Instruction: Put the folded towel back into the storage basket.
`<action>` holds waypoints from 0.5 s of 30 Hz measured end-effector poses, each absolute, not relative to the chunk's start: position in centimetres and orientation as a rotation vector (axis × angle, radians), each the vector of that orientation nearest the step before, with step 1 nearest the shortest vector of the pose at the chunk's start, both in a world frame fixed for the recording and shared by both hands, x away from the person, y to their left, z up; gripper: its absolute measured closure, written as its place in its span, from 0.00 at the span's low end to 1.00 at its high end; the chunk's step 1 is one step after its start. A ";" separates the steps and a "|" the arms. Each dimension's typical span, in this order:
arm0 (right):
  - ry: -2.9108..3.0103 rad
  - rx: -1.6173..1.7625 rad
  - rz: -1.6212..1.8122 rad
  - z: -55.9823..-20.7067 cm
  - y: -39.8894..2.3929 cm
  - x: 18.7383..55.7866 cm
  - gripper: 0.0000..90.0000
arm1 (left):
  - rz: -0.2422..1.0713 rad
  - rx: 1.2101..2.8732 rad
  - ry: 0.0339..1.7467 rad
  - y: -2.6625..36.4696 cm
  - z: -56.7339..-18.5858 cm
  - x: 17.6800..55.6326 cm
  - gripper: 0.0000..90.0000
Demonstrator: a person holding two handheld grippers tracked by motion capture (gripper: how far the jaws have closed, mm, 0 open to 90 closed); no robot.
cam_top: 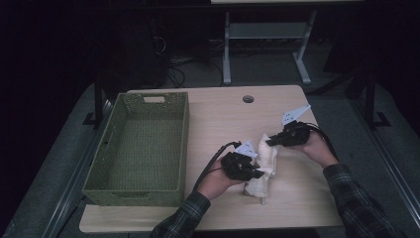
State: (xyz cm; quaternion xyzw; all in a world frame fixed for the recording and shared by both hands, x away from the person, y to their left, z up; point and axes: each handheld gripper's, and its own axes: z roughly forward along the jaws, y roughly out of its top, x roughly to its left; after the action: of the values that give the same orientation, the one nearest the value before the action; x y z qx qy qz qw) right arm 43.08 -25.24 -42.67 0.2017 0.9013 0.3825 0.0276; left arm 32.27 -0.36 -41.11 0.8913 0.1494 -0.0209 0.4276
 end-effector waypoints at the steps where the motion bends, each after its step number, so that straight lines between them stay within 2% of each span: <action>1: 2.779 0.617 1.191 -42.2 -25.1 43.1 0.93 | -0.047 2.221 0.382 -0.3 -40.8 32.2 0.89; 15: 2.736 0.490 1.263 -37.0 -22.4 43.9 0.93 | 0.015 2.197 0.381 1.8 -35.5 32.6 0.89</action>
State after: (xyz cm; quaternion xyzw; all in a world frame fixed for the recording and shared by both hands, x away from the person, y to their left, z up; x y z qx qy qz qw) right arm 43.86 -22.40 -37.03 0.1602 0.8953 0.4133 0.0441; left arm 32.60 1.81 -35.49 0.8846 0.1533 0.0060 0.4404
